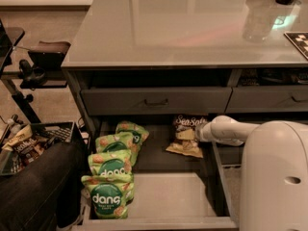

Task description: Pick brown chip bag from middle drawer and place on counter

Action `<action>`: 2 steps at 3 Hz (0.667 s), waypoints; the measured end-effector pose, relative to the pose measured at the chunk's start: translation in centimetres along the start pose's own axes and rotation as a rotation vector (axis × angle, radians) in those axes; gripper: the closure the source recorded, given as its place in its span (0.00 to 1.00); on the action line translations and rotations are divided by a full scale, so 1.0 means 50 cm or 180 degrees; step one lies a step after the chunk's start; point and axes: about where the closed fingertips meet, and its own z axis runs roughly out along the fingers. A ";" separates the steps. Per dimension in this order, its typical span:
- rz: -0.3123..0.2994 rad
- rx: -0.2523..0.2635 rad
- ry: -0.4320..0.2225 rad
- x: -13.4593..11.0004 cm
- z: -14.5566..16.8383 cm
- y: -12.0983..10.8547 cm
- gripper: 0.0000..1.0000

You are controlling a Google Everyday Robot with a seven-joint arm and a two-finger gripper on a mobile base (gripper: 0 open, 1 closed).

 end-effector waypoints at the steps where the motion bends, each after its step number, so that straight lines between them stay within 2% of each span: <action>1: 0.0041 -0.0091 0.0005 -0.004 -0.001 0.008 0.09; 2: 0.0040 -0.0091 0.0005 -0.004 -0.001 0.008 0.14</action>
Offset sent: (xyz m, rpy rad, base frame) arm -0.0002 0.0034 0.0019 0.0255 0.0091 0.0073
